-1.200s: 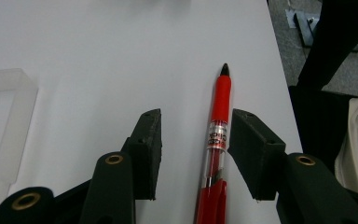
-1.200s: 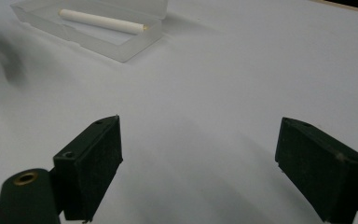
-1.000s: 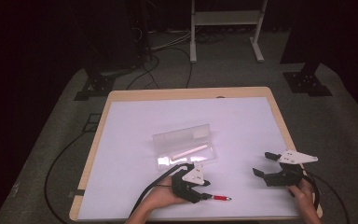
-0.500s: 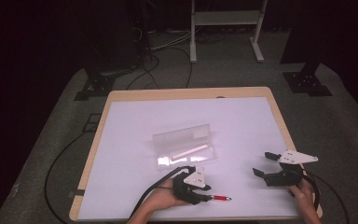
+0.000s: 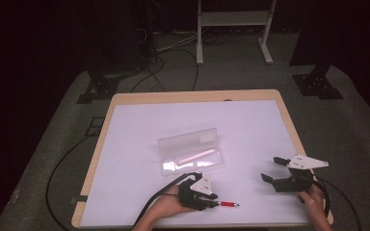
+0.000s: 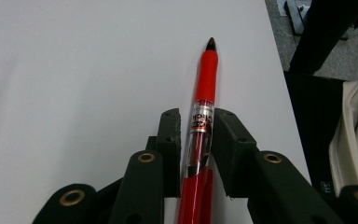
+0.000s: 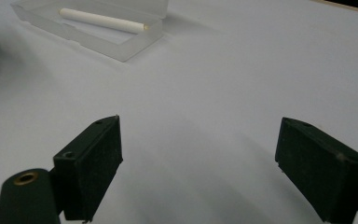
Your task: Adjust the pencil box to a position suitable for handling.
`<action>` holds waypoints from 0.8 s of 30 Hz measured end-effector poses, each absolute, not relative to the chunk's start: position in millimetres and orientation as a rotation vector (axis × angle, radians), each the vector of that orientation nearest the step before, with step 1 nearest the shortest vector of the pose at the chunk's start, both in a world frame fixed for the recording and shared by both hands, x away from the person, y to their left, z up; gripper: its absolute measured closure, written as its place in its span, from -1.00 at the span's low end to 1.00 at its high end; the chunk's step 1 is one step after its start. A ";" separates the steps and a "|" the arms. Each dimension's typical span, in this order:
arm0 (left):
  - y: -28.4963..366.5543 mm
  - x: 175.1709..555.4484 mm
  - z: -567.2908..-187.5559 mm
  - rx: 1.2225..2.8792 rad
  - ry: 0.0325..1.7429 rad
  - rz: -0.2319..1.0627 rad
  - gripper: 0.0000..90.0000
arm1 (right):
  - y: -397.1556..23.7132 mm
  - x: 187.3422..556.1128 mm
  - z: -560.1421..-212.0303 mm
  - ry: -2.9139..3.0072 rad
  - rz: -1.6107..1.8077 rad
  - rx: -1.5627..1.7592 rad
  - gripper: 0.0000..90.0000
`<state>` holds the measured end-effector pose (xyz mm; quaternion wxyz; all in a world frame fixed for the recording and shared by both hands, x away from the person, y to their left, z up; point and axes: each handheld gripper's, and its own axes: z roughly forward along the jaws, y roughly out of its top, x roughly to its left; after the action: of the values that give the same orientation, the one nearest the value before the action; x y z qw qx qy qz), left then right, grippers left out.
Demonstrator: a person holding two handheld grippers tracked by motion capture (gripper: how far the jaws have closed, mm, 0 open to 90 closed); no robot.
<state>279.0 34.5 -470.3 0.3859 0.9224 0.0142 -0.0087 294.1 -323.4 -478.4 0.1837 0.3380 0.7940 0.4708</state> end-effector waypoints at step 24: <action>35.5 280.4 -463.5 2.346 0.058 -0.003 0.77 | -323.4 294.1 -478.4 2.240 1.329 0.952 -0.69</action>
<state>280.4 35.5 -463.5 0.3869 0.9219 0.0228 -0.0012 294.1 -323.4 -478.4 0.1834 0.3375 0.7941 0.4710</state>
